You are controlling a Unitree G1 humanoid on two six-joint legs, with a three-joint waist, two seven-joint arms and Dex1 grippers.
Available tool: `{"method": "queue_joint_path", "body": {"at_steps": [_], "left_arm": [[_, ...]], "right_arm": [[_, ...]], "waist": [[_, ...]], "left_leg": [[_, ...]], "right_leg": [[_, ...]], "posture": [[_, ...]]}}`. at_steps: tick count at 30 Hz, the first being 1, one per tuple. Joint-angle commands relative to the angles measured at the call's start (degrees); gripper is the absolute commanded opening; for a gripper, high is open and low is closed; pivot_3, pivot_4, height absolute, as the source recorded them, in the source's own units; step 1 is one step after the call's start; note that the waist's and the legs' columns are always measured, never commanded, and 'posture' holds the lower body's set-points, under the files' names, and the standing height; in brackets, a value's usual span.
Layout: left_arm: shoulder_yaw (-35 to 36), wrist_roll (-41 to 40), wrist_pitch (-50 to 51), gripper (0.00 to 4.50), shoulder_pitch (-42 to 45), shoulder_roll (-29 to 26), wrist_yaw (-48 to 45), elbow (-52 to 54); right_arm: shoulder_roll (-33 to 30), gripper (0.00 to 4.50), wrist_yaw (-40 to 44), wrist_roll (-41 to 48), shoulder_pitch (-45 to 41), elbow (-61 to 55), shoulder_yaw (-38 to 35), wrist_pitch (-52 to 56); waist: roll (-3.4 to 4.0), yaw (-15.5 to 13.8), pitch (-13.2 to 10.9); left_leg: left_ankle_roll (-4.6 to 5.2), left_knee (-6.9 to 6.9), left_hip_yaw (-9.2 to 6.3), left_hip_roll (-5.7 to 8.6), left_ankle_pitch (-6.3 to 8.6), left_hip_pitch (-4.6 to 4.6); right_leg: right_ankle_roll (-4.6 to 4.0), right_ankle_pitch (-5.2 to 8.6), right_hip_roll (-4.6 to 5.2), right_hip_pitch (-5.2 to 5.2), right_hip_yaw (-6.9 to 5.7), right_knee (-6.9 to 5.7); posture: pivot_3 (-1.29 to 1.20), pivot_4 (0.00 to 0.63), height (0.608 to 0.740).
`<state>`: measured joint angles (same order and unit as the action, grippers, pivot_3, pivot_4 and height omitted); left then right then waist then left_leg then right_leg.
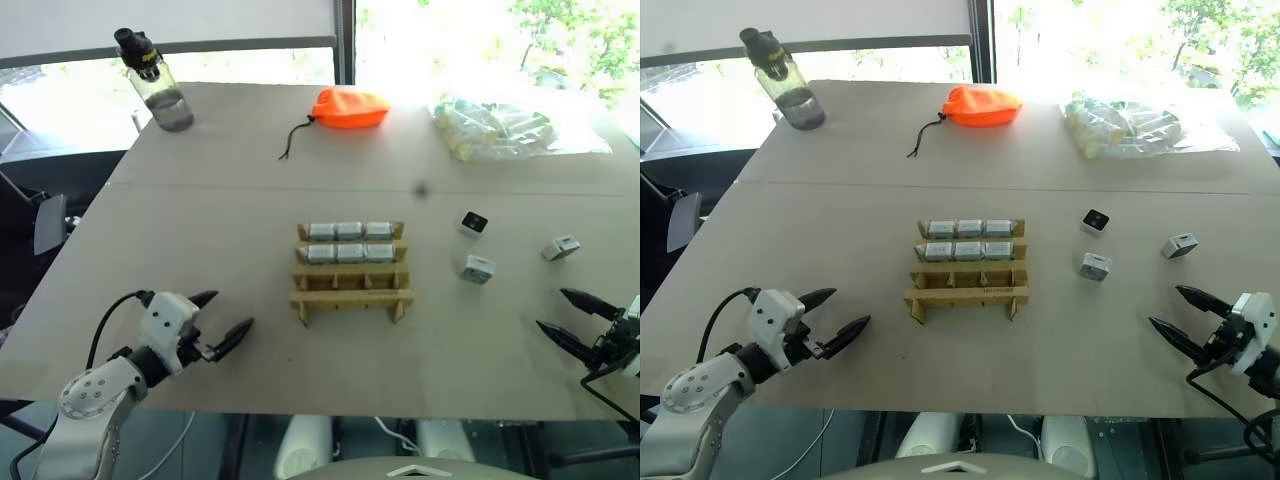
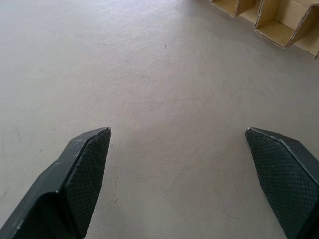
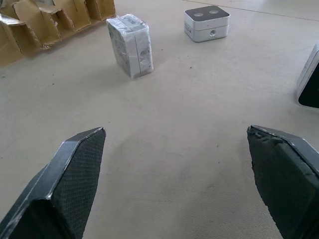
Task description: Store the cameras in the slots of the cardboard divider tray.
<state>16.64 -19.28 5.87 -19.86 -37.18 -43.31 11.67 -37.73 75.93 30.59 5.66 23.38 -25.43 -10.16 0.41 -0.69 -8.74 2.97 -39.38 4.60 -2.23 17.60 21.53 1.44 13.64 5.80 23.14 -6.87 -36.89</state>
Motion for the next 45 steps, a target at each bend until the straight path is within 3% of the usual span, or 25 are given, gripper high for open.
{"method": "queue_joint_path", "body": {"at_steps": [1, 17, 26, 32, 38, 42, 45], "left_arm": [[0.34, 0.74, 0.3, 4.48, -0.79, -0.02, 0.02, -0.31], [0.55, 0.58, 0.58, 4.48, -0.69, 0.59, 0.53, 0.64], [1.56, -0.66, 0.34, 4.48, -0.24, -0.71, -1.23, 2.33], [4.49, -8.97, 5.54, 4.48, -0.16, -4.85, -9.28, 5.69], [10.41, -19.0, 12.5, 4.48, 0.7, -12.13, -17.84, 11.1], [14.25, -24.69, 16.26, 4.48, 1.73, -18.3, -24.97, 15.34], [15.82, -26.95, 18.06, 4.48, 3.49, -22.11, -28.57, 17.72]], "right_arm": [[-1.13, 4.5, 0.37, 0.6, -0.17, -0.91, -0.52, 0.44], [-0.71, 4.5, -2.06, -1.5, -1.44, -0.08, 0.04, -0.36], [2.12, 4.5, -20.3, -6.66, -3.03, -1.18, -0.56, 1.26], [3.64, 4.5, -29.89, -6.91, -4.34, -6.23, 0.02, 7.54], [-8.76, 4.5, -21.58, -15.01, -2.62, -3.48, 3.82, 1.88], [-17.49, 4.5, -16.56, -16.09, -8.39, 2.37, 4.72, 1.99], [-22.82, 4.5, -9.23, -18.36, -13.81, 9.05, 7.97, -3.61]], "waist": [[0.0, 0.0, 0.0], [-0.01, -0.06, 0.0], [-0.02, -0.04, 0.0], [-0.09, 0.02, 0.01], [-0.05, -0.19, -0.03], [-0.17, 0.19, -0.17], [-0.16, 0.67, -0.18]], "left_leg": [[0.0, 0.0, 0.0, 0.0, 0.0, 0.0], [0.0, 0.0, 0.0, 0.01, -0.01, 0.01], [-0.03, 0.0, 0.0, 0.01, -0.02, 0.03], [-0.05, -0.02, 0.02, 0.0, -0.03, 0.1], [-0.04, -0.02, 0.03, 0.07, -0.03, 0.25], [-0.05, -0.04, 0.09, 0.04, -0.04, 0.22], [-0.07, -0.03, 0.17, -0.01, -0.05, 0.17]], "right_leg": [[0.0, 0.0, 0.0, 0.0, 0.0, 0.0], [0.0, 0.0, -0.01, 0.0, -0.01, 0.0], [0.0, 0.0, -0.03, 0.02, -0.01, 0.0], [0.01, 0.0, -0.03, 0.1, 0.0, 0.0], [0.02, 0.0, -0.05, 0.23, 0.01, 0.0], [0.04, 0.01, -0.16, 0.24, 0.08, 0.03], [0.04, 0.01, -0.26, 0.24, 0.2, 0.02]], "posture": [[0.0, 0.15, 0.726], [0.0, 0.15, 0.726], [0.0, 0.15, 0.726], [0.0, 0.15, 0.726], [0.0, 0.15, 0.726], [0.0, 0.15, 0.726], [0.0, 0.15, 0.726]]}}
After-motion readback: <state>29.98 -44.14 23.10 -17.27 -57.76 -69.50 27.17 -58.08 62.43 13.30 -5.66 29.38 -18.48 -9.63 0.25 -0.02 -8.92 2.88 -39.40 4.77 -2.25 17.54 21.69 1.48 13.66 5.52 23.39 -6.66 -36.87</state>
